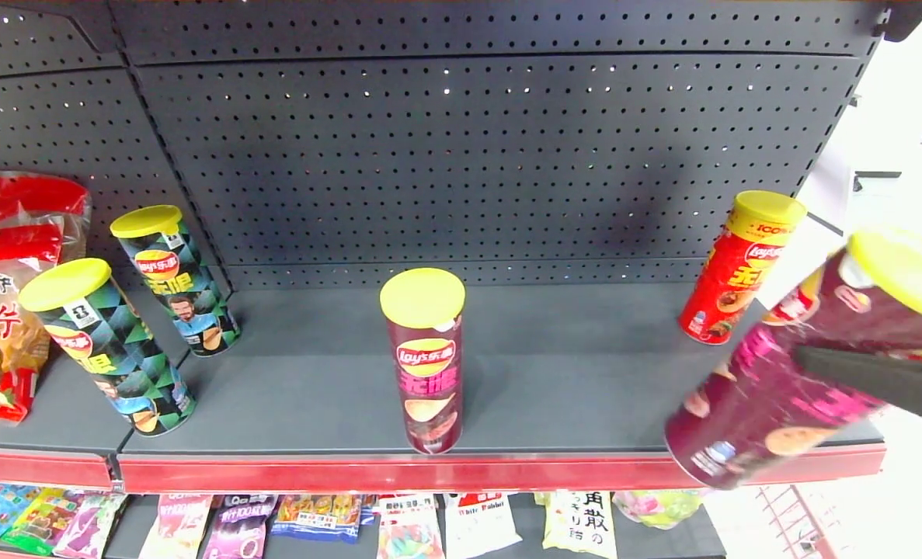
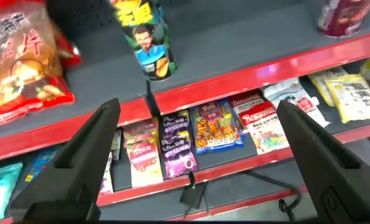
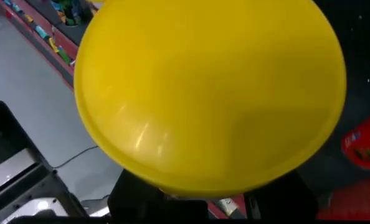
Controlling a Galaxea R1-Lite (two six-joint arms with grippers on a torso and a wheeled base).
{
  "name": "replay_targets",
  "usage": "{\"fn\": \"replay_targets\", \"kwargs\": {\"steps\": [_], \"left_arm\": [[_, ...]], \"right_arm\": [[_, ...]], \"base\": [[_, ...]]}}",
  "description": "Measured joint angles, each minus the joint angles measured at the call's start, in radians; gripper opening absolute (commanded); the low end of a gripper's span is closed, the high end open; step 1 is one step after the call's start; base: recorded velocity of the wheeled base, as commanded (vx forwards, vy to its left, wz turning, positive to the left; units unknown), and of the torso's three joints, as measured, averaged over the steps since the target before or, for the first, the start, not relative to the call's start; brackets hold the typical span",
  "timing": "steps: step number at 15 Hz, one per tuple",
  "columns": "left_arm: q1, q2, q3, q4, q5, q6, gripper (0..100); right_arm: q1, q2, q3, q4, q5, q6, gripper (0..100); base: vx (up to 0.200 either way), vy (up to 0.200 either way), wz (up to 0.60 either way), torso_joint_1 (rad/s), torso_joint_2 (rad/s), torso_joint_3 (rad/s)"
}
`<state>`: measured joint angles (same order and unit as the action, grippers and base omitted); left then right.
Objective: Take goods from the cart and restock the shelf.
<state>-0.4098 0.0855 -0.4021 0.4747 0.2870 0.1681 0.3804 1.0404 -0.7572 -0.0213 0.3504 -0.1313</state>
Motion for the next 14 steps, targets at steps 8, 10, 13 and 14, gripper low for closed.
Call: {"fn": "replay_targets", "kwargs": {"steps": [8,10,13,14], "left_arm": [[0.004,-0.027,0.035,0.0,-0.007,-0.025,100],[0.003,-0.026,0.035,0.0,-0.008,-0.039,100],[0.003,-0.026,0.035,0.0,-0.007,-0.042,100],[0.003,-0.026,0.035,0.001,-0.007,-0.042,100]], "right_arm": [[0.073,0.542,-0.312,-0.231,-0.025,-0.01,0],[0.087,0.609,-0.362,-0.232,-0.024,-0.01,0],[0.133,0.72,-0.468,-0.232,-0.025,-0.031,0],[0.144,0.753,-0.496,-0.232,-0.025,-0.041,0]], "base": [[0.0,0.0,0.0,0.0,0.0,0.0],[0.0,0.0,0.0,0.0,0.0,0.0],[0.0,0.0,0.0,0.0,0.0,0.0],[0.0,0.0,0.0,0.0,0.0,0.0]]}}
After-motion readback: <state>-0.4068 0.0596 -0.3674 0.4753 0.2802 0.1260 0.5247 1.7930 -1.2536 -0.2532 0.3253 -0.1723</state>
